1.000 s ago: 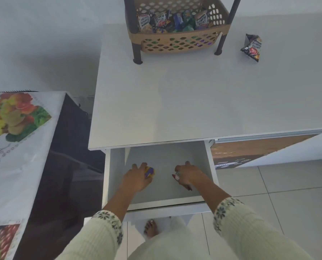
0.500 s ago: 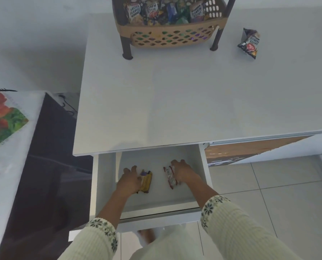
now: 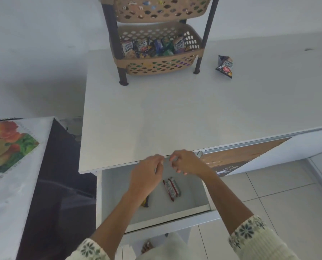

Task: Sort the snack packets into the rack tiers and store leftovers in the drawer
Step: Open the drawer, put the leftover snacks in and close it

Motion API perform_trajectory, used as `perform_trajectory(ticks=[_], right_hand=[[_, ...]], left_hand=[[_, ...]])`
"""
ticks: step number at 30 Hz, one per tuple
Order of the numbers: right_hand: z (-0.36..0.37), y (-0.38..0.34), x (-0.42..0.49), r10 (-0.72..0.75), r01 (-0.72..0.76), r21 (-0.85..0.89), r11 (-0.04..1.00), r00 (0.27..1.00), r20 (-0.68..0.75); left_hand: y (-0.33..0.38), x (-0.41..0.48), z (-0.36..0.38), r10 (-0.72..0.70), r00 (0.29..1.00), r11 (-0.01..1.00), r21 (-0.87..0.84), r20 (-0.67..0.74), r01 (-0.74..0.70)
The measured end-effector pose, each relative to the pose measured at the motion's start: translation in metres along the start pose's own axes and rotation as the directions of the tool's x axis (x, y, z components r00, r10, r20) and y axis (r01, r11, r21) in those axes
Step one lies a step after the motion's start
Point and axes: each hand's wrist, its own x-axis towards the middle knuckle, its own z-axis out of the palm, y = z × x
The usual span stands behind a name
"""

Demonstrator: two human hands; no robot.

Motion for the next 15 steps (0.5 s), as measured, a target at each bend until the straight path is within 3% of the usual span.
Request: perform_trajectory(ticks=[5, 10, 15], right_hand=[[-0.029, -0.013, 0.02, -0.037, 0.014, -0.068, 0.998, 0.936, -0.351], [-0.043, 0.003, 0.065, -0.147, -0.045, -0.367, 0.929, 0.866, -0.478], [-0.088, 0.026, 0.111, -0.177, -0.1, -0.437, 0.894, 0.817, -0.549]], left_hand=[[0.006, 0.064, -0.003, 0.092, 0.994, 0.981, 0.175, -0.058, -0.081], [-0.003, 0.123, 0.017, 0.135, 0.991, 0.92, 0.37, 0.023, -0.134], [-0.001, 0.173, 0.028, 0.108, 0.994, 0.887, 0.448, 0.027, -0.109]])
